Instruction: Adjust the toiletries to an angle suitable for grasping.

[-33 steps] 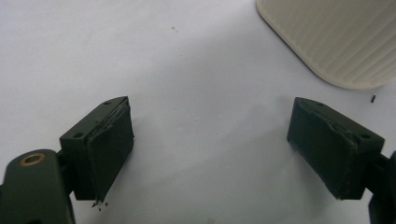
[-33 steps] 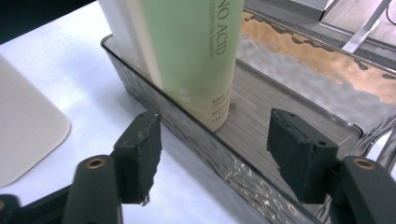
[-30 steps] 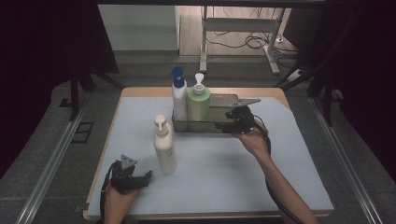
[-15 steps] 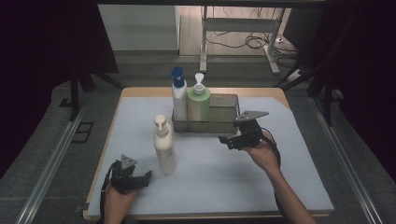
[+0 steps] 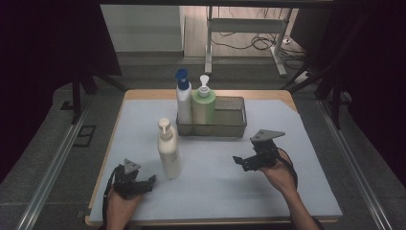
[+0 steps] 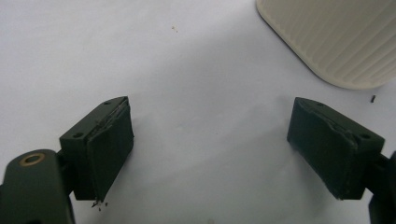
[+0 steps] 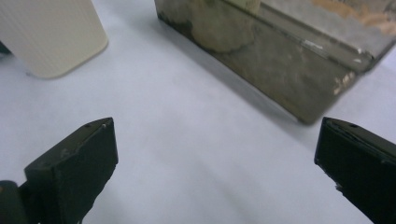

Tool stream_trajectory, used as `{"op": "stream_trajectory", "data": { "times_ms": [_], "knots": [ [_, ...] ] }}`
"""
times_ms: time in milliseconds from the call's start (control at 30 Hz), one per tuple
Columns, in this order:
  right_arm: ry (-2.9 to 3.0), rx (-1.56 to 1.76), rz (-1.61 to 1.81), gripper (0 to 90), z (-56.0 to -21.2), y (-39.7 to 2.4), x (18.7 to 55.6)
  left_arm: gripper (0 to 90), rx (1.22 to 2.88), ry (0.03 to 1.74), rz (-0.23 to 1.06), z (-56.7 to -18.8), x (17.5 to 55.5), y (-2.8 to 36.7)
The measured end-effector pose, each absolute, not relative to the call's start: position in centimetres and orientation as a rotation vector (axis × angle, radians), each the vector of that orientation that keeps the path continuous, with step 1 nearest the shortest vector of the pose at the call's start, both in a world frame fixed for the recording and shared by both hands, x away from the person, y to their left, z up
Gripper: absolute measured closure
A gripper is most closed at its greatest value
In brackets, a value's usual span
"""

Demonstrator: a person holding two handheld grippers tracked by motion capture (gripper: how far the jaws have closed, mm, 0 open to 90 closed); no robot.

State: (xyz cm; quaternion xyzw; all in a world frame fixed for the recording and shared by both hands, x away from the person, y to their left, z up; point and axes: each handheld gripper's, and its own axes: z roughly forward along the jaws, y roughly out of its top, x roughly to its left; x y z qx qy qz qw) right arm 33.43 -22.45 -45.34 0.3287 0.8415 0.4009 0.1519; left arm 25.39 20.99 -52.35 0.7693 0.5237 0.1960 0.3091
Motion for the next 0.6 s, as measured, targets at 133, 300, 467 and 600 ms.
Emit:
{"op": "stream_trajectory", "data": {
  "times_ms": [133,300,467,600],
  "knots": [
    [2.403,0.957,1.156,0.0,-46.0,-23.2,32.5,14.2,2.033,1.384,0.518,-52.4,25.4,21.0],
    [2.406,0.956,1.122,0.0,-47.1,-23.8,31.2,14.2,2.033,1.383,0.519,-52.4,25.4,21.0],
    [2.400,0.964,1.129,0.0,-48.2,-24.2,30.3,14.2,2.033,1.384,0.519,-52.4,25.4,21.0],
    [2.400,0.981,1.109,0.0,-49.1,-24.7,29.9,14.3,2.033,1.384,0.519,-52.4,25.4,21.0]
  ]
}}
